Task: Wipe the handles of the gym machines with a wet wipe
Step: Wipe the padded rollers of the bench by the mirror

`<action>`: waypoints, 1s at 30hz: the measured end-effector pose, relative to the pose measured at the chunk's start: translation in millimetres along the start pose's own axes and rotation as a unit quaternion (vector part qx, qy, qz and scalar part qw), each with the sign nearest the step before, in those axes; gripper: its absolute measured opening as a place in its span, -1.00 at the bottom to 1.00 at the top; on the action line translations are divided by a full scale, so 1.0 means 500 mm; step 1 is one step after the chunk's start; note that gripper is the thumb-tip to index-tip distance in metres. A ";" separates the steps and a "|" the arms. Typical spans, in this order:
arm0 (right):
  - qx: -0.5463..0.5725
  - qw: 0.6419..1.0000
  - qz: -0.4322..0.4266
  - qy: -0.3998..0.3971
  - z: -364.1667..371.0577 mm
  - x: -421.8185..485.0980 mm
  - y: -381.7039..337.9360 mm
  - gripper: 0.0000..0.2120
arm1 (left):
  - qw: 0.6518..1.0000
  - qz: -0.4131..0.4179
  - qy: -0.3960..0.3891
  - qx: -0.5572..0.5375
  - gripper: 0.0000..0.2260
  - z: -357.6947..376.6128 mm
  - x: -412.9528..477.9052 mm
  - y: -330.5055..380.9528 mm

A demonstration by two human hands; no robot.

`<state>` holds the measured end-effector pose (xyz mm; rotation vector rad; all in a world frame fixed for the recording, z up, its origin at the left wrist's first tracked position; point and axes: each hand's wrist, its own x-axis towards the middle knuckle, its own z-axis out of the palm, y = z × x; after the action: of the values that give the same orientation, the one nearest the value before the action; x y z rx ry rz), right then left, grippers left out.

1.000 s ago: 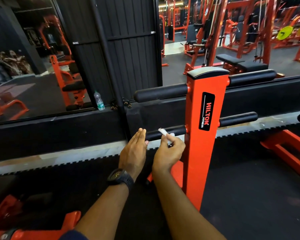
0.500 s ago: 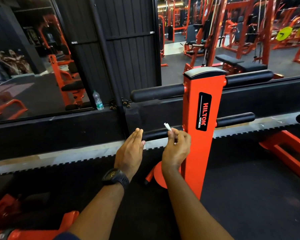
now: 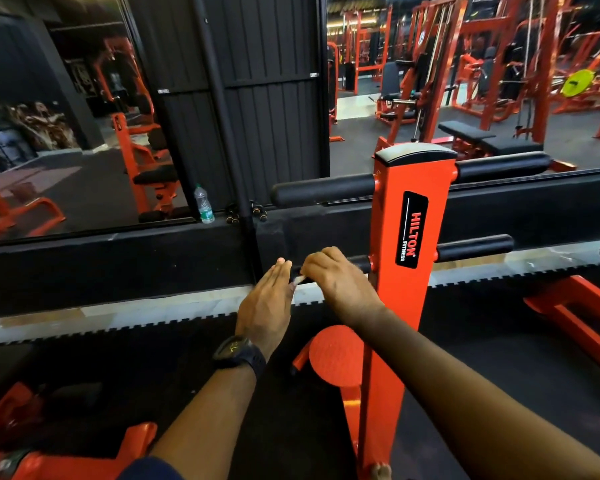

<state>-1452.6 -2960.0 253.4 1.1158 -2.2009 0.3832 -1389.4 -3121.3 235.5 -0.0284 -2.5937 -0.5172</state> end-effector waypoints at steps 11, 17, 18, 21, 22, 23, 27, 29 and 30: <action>0.056 0.981 0.139 -0.124 -0.016 0.061 -0.049 -0.75 | 1.000 -0.009 -0.001 -0.002 -0.57 -0.007 -0.002 0.002; -0.004 0.971 0.187 -0.152 -0.039 0.098 -0.010 -0.88 | 1.000 -0.011 0.004 0.000 -0.58 0.006 0.001 -0.004; 0.011 0.973 0.169 -0.157 -0.038 0.103 -0.026 -0.89 | 1.000 -0.014 0.005 -0.003 -0.57 0.007 0.001 -0.006; 0.037 0.974 0.163 -0.152 -0.036 0.106 -0.033 -0.90 | 1.000 -0.011 0.008 -0.004 -0.58 0.008 0.001 -0.014; 0.042 0.969 0.190 -0.153 -0.042 0.105 -0.018 -0.91 | 1.000 -0.007 0.008 -0.004 -0.58 0.008 0.002 -0.015; 0.042 0.963 0.220 -0.153 -0.047 0.102 0.000 -0.90 | 1.000 -0.003 0.006 -0.003 -0.58 0.008 0.002 -0.015; 0.023 0.954 0.256 -0.157 -0.047 0.104 0.011 -0.81 | 1.000 0.006 0.017 -0.020 -0.60 0.013 0.003 -0.011; 0.060 0.963 0.190 -0.182 -0.036 0.114 -0.035 -0.77 | 1.000 0.002 0.020 -0.020 -0.62 0.016 0.001 -0.009; 0.059 0.969 0.145 -0.192 -0.028 0.112 -0.049 -0.77 | 1.000 -0.004 0.017 -0.014 -0.64 0.016 0.001 -0.009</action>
<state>-1451.8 -3001.8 299.9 0.9922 -2.7299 0.4584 -1394.4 -3122.7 227.6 -0.0185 -2.5551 -0.5532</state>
